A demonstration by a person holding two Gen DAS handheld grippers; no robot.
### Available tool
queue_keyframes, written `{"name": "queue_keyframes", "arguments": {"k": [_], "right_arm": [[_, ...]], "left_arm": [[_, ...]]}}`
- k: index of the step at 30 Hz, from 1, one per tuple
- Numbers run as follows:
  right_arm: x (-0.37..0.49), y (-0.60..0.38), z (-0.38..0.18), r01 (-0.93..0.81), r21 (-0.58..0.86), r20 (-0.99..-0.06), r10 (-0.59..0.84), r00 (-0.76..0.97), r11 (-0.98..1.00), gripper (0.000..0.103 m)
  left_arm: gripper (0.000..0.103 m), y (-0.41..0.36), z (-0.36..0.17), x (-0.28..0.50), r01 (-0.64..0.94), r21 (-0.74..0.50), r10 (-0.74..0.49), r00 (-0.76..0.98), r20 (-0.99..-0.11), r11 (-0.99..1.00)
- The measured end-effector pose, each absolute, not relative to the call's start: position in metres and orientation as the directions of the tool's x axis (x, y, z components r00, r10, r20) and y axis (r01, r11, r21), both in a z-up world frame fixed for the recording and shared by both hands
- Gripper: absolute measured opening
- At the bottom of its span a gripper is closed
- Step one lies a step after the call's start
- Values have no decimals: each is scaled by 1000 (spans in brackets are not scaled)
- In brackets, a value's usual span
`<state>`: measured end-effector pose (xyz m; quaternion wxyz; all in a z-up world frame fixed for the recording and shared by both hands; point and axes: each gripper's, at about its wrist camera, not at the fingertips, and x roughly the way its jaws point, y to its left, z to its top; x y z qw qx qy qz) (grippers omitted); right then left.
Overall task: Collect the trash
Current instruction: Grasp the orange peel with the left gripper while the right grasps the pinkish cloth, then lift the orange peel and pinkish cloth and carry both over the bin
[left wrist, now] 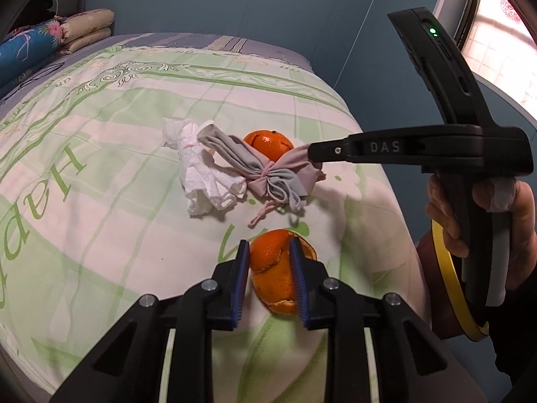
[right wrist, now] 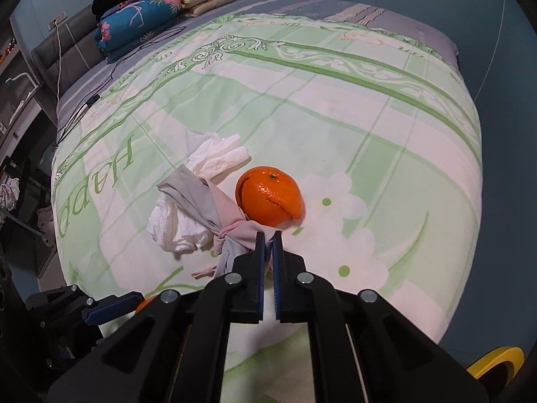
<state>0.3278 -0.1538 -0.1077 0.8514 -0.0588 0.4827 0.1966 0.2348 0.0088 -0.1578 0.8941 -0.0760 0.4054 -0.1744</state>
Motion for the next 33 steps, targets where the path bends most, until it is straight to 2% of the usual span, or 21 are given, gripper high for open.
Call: {"name": "queue_keyframes", "arguments": {"k": [8, 16, 17, 18, 19, 20, 21, 23, 26, 28, 29, 30, 32, 33], "right_arm": [[319, -175, -89, -366, 106, -817, 291, 498, 925, 3], [312, -171, -102, -408, 163, -840, 343, 421, 898, 7], [313, -169, -104, -408, 167, -842, 345, 414, 897, 19], [313, -166, -107, -413, 169, -845, 347, 406, 895, 48], [314, -164, -108, -413, 174, -845, 351, 404, 894, 61], [315, -161, -109, -411, 179, -843, 355, 405, 894, 59], [316, -158, -110, -409, 172, -847, 347, 404, 896, 52], [320, -149, -116, -414, 131, -863, 309, 399, 901, 51], [330, -140, -129, -402, 104, -883, 271, 383, 910, 51], [337, -137, -138, -398, 84, -896, 245, 372, 913, 45], [339, -134, -144, -401, 75, -902, 233, 362, 913, 36], [341, -132, -147, -402, 69, -905, 227, 361, 913, 24], [341, -131, -147, -406, 67, -901, 231, 368, 911, 13], [340, -131, -145, -405, 61, -896, 229, 381, 912, 11]], "left_arm": [[20, 11, -147, 221, 261, -272, -377, 621, -687, 926], [20, 5, -147, 209, 288, -258, -384, 608, -694, 922], [21, 5, -147, 208, 292, -264, -391, 604, -694, 919], [26, 6, -148, 208, 296, -274, -402, 601, -691, 915], [34, 6, -148, 207, 295, -278, -404, 603, -688, 914], [37, 6, -149, 207, 295, -282, -407, 602, -687, 913], [38, 5, -150, 208, 299, -282, -410, 601, -686, 911], [39, 1, -153, 209, 306, -262, -399, 600, -693, 915], [44, -3, -159, 217, 304, -259, -394, 592, -703, 917], [45, -6, -165, 223, 293, -260, -387, 579, -718, 920], [45, -8, -169, 227, 284, -263, -383, 575, -723, 922], [40, -9, -171, 229, 279, -259, -377, 575, -726, 925], [34, -11, -172, 228, 277, -255, -373, 584, -721, 927], [9, -12, -170, 226, 288, -246, -374, 592, -714, 926]]}}
